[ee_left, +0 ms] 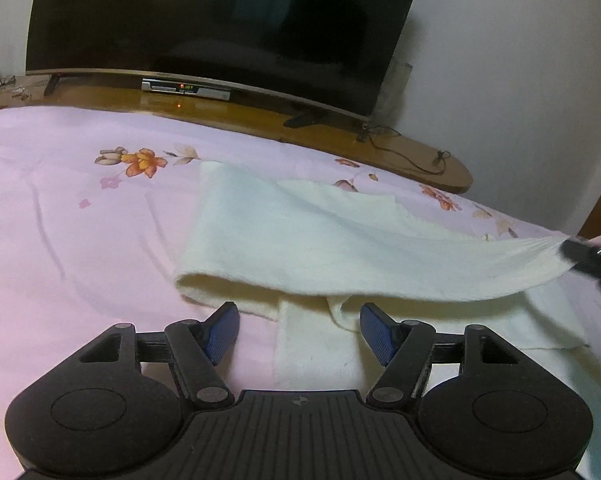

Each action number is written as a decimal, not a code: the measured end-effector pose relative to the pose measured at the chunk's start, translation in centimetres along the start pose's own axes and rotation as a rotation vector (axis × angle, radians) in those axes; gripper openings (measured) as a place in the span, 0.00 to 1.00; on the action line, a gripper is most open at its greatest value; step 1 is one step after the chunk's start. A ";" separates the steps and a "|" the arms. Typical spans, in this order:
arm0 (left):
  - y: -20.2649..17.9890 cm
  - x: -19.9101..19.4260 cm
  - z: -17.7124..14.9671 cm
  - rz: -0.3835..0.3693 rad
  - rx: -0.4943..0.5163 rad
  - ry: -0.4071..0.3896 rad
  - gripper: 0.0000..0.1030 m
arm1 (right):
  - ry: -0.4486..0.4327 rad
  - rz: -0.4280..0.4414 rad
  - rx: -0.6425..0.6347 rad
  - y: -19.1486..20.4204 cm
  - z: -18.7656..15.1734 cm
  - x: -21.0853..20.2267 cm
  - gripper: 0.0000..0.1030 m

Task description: Fold small clothes

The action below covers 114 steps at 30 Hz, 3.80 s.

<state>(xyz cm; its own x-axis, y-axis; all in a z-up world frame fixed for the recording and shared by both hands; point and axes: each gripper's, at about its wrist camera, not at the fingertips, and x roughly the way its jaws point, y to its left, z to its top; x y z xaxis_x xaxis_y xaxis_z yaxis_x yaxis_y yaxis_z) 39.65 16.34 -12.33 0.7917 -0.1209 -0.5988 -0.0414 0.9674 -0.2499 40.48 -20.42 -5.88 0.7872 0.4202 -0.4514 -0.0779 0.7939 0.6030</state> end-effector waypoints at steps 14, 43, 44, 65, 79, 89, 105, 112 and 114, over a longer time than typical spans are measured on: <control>-0.2 0.6 0.0 0.089 -0.047 0.008 0.65 | -0.133 -0.047 -0.030 -1.9 5.0 -4.4 0.05; 2.6 0.1 -0.1 0.042 -0.177 -0.010 0.41 | 0.006 -0.227 0.007 -8.7 1.6 -4.3 0.06; 2.4 0.0 0.0 0.033 -0.166 -0.014 0.41 | 0.004 -0.229 0.021 -9.1 1.5 -4.5 0.06; 4.3 -1.5 0.4 -0.009 -0.132 0.069 0.35 | 0.043 -0.269 -0.058 -9.7 0.5 -5.0 0.11; -1.5 3.6 1.8 -0.115 0.001 0.026 0.57 | 0.036 -0.313 -0.362 -4.0 0.7 -0.2 0.13; 2.0 4.4 4.9 -0.222 -0.098 -0.024 0.58 | 0.008 -0.364 -0.338 -5.3 1.4 -0.2 0.19; 3.9 9.6 8.5 -0.013 0.027 0.034 0.57 | -0.039 -0.379 -0.285 -5.8 3.4 0.9 0.13; 4.5 13.0 10.1 0.009 0.040 0.056 0.57 | -0.002 -0.448 -0.256 -7.5 2.3 -0.1 0.10; 4.6 13.2 10.3 0.012 0.025 0.053 0.57 | -0.003 -0.465 -0.269 -8.1 1.9 -0.2 0.09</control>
<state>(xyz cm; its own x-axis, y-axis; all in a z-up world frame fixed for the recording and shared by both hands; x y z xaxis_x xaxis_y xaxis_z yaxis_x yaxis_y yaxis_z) 56.18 21.43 -13.57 0.7582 -0.1202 -0.6409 -0.0346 0.9741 -0.2235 42.12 -27.78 -9.36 0.7779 -0.0036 -0.6284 0.1257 0.9807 0.1499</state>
